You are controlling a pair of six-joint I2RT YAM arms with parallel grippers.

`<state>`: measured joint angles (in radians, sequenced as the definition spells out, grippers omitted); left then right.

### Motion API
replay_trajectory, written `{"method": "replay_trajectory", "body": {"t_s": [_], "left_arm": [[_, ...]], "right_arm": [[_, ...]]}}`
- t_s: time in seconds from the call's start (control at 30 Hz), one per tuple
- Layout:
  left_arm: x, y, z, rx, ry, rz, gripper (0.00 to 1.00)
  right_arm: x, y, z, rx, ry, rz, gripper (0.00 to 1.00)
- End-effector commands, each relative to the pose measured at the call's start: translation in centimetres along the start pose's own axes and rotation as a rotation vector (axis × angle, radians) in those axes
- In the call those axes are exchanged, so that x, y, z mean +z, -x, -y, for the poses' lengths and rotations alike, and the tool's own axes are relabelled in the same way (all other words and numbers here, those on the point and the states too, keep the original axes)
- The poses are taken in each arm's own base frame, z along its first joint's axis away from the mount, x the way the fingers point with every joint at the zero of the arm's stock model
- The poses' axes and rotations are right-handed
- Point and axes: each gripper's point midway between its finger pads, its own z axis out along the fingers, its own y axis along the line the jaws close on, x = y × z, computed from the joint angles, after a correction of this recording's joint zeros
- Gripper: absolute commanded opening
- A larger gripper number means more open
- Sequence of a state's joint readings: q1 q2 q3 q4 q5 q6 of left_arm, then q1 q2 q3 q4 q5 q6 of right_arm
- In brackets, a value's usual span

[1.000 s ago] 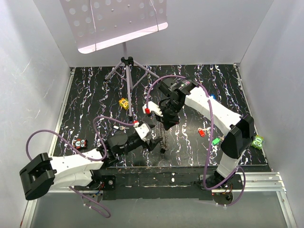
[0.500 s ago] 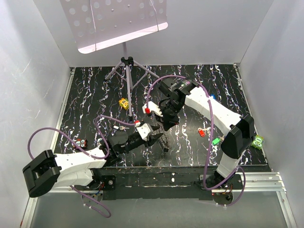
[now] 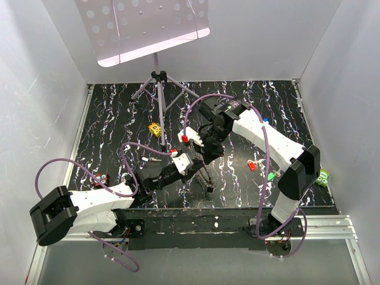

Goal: Put the keys on the keyring

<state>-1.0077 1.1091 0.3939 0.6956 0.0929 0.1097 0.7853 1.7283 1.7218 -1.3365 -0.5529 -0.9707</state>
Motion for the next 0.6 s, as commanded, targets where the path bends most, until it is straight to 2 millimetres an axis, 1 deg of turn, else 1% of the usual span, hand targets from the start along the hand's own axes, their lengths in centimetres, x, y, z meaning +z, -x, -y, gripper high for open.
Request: {"method": "replay_trajectory", "body": {"t_s": [0.0,0.03,0.07,0.3,0.43,0.5,0.57], "left_arm": [[0.4,1.3,-0.2,0.015,-0.012,0.020,0.10],[0.4,1.2,-0.1,0.015,-0.018,0.016,0.04],[0.4,1.2,0.0,0.016,-0.021,0.014,0.00],[0.0,1.5,-0.1,0.014,-0.022,0.021,0.00],[-0.3,1.8,-0.3,-0.010,-0.004,0.034,0.00],[-0.7,2.2,-0.3,-0.029,0.005,0.063,0.00],[-1.2,2.8,-0.4,-0.053,0.015,0.104,0.00]], "right_arm": [[-1.7,-1.1,-5.6,0.095,0.137,-0.042,0.01],[-1.7,-1.1,-5.6,0.097,0.140,-0.044,0.01],[-1.7,-1.1,-5.6,0.097,0.139,-0.044,0.01],[-1.7,-1.1,-5.6,0.094,0.136,-0.038,0.01],[-1.8,-0.4,-5.5,0.095,0.122,-0.007,0.03],[-2.0,0.2,-5.4,0.091,0.105,0.023,0.17],[-2.4,0.8,-5.4,0.076,0.091,0.058,0.25]]}}
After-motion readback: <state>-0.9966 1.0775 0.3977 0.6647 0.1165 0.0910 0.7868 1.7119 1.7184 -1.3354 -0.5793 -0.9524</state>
